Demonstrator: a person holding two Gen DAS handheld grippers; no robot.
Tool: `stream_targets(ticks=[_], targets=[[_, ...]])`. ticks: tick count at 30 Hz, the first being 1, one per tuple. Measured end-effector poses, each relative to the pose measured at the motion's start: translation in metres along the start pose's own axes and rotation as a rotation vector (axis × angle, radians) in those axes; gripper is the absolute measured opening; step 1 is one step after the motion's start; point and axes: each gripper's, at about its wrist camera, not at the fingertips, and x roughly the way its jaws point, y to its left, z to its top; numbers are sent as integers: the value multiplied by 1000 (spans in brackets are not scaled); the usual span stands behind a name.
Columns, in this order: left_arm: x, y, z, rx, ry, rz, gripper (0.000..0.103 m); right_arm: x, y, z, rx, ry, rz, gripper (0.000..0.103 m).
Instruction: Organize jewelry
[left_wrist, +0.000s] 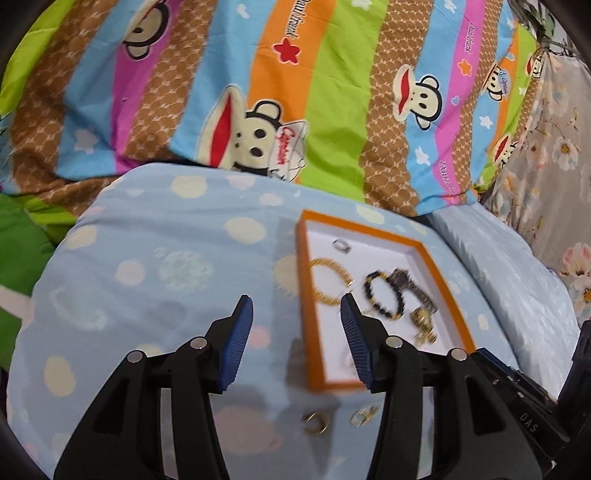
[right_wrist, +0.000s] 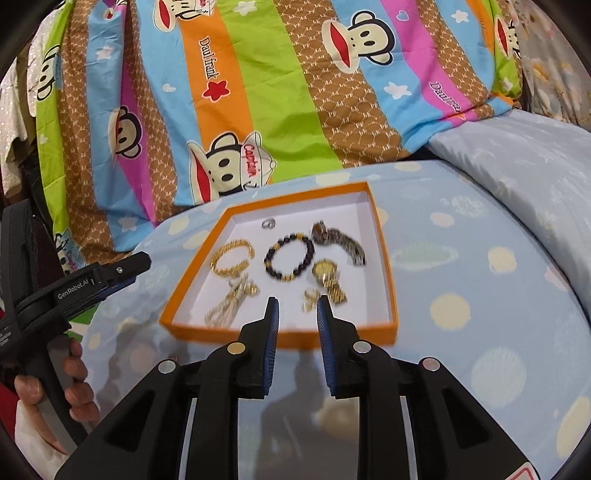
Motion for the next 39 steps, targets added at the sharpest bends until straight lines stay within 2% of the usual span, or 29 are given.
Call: stream_targets(ticks=[5,11,15,22,27,33,39], targets=[[-9,10,-34,-2,65,7,48,0,10,-28,-12,66,8,22],[-17,-2,-54,50,84,16,48,6,39,-44,-74,117,42,22],[-18,-1,-61,59,99,34,48,14,56,-47,-101,137,56,27],[-21,11,-67,35,116,67,48,34,73,-42,-105,173,77,27],[-21,17,-68,5,125,62,48,45,80,-40,-100,194,65,28],[-20,14,-69,15,129,57,48,54,85,-36,-102,205,39,29],[-19,14,-69,16,133,48,49,57,86,-35,-111,208,13,15]])
